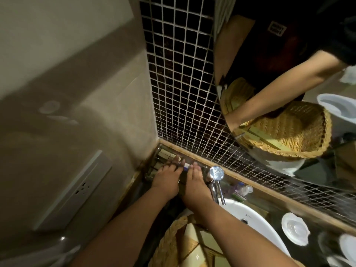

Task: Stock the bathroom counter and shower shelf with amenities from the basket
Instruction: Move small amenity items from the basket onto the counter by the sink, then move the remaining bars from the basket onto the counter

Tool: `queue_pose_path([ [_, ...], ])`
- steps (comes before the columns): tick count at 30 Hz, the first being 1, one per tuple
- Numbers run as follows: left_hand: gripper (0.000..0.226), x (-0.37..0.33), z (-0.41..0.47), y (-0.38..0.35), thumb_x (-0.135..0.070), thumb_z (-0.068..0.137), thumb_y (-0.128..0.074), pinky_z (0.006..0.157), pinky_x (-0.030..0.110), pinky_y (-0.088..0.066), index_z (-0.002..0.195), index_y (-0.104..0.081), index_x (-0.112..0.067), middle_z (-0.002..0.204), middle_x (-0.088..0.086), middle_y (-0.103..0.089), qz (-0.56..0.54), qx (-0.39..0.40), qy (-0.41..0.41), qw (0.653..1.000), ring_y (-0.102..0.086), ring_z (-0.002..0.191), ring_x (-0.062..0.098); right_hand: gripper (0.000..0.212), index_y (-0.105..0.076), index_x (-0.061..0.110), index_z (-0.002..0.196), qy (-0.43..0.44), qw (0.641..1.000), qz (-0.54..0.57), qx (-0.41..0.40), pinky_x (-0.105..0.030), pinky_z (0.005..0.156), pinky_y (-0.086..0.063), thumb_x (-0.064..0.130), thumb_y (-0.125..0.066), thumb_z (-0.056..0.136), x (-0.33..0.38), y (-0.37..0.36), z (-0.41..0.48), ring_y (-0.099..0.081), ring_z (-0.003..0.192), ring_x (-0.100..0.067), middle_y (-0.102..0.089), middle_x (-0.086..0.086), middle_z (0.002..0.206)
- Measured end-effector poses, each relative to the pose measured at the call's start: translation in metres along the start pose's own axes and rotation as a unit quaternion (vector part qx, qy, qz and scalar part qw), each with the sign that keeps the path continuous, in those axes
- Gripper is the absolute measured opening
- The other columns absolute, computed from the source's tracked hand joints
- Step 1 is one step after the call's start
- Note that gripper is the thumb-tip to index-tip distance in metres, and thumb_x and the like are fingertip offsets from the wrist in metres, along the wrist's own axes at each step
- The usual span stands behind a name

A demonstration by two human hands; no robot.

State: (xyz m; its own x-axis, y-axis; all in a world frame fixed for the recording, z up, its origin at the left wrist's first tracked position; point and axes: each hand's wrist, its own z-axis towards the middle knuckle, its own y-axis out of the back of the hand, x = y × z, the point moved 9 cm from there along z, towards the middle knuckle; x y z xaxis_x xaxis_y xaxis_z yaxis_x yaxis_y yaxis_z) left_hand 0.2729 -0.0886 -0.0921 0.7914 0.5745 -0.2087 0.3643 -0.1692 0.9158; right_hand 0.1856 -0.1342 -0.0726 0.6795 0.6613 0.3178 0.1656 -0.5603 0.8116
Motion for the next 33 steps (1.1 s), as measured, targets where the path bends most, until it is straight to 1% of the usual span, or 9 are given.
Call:
queue_pose_path([
  [2,0.095,0.000,-0.011,0.014,-0.025,0.088,-0.062,0.121,0.050,-0.020,0.158,0.002,-0.035,0.168,0.002,0.009,0.002,0.001,0.018,1.000,-0.005,0.153,0.030,0.100,0.012,0.005,0.156,0.012,1.000,0.010,-0.024,-0.041,0.124,-0.010,0.025,-0.063,0.094,0.002,0.014,-0.012,0.017,0.152,-0.025,0.022,-0.010,0.164],
  [6,0.090,-0.004,-0.040,0.043,-0.020,0.090,-0.059,0.123,0.046,-0.014,0.160,-0.003,-0.030,0.168,0.006,0.007,0.012,-0.009,0.030,0.999,-0.002,0.154,0.030,0.100,0.011,0.008,0.157,0.029,0.999,0.008,-0.043,-0.037,0.122,-0.008,0.016,-0.064,0.093,0.007,0.034,-0.045,0.014,0.153,-0.022,0.022,-0.008,0.165],
  [9,0.077,-0.009,-0.065,0.064,-0.020,0.094,-0.051,0.122,0.045,-0.022,0.160,-0.013,-0.029,0.168,0.007,-0.008,-0.018,-0.030,0.031,0.999,-0.011,0.153,0.028,0.092,0.008,0.008,0.158,0.073,0.995,-0.005,-0.075,-0.036,0.125,-0.006,0.011,-0.057,0.094,0.012,0.048,-0.073,0.011,0.153,-0.023,0.017,-0.009,0.166],
  [13,0.061,-0.034,-0.103,0.088,-0.025,0.095,-0.047,0.109,0.042,-0.041,0.154,-0.033,-0.027,0.150,0.006,-0.042,-0.019,-0.091,-0.017,0.996,-0.040,0.137,0.027,0.084,0.003,0.006,0.159,0.108,0.987,-0.006,-0.120,-0.036,0.125,-0.008,0.011,-0.052,0.095,0.011,0.064,-0.117,0.009,0.154,-0.023,0.011,-0.011,0.167],
  [22,0.039,-0.116,-0.165,0.069,-0.030,0.093,-0.052,0.097,0.038,-0.050,0.131,-0.058,-0.025,0.129,-0.003,-0.056,-0.038,-0.132,-0.142,0.980,-0.053,0.118,0.018,0.089,0.006,0.008,0.159,0.090,0.983,-0.031,-0.157,-0.033,0.124,-0.007,0.007,-0.054,0.093,-0.036,0.063,-0.180,0.010,0.154,-0.020,0.013,-0.008,0.167],
  [25,0.032,-0.138,-0.178,0.044,-0.034,0.094,-0.050,0.089,0.038,-0.053,0.121,-0.062,-0.024,0.120,-0.004,-0.058,-0.046,-0.100,-0.158,0.981,-0.056,0.110,0.017,0.094,0.006,0.011,0.159,0.071,0.988,-0.042,-0.131,-0.030,0.123,-0.013,0.002,-0.058,0.090,-0.063,0.042,-0.199,0.008,0.154,-0.018,0.012,-0.004,0.167],
  [28,0.035,-0.144,-0.184,0.011,-0.037,0.089,-0.054,0.088,0.039,-0.053,0.121,-0.062,-0.024,0.119,-0.002,-0.061,-0.032,-0.024,-0.146,0.988,-0.059,0.110,0.021,0.092,-0.003,0.016,0.160,0.046,0.992,-0.058,-0.098,-0.034,0.120,-0.026,0.002,-0.061,0.089,-0.098,0.015,-0.218,-0.008,0.154,-0.019,-0.001,-0.001,0.168],
  [31,0.044,-0.131,-0.187,-0.025,-0.044,0.087,-0.060,0.092,0.040,-0.051,0.126,-0.060,-0.025,0.126,0.001,-0.059,-0.003,0.056,-0.110,0.992,-0.057,0.113,0.023,0.084,-0.011,0.017,0.160,0.027,0.995,-0.082,-0.040,-0.038,0.123,-0.020,0.001,-0.057,0.091,-0.130,-0.021,-0.229,-0.010,0.154,-0.022,-0.011,-0.004,0.168],
  [33,0.048,-0.118,-0.188,-0.046,-0.050,0.085,-0.062,0.086,0.037,-0.049,0.126,-0.060,-0.025,0.124,0.003,-0.058,0.033,0.090,-0.089,0.991,-0.057,0.109,0.024,0.082,-0.011,0.020,0.160,0.019,0.996,-0.086,-0.019,-0.041,0.122,-0.020,0.003,-0.055,0.093,-0.147,-0.044,-0.229,-0.006,0.154,-0.022,-0.010,-0.003,0.168],
])
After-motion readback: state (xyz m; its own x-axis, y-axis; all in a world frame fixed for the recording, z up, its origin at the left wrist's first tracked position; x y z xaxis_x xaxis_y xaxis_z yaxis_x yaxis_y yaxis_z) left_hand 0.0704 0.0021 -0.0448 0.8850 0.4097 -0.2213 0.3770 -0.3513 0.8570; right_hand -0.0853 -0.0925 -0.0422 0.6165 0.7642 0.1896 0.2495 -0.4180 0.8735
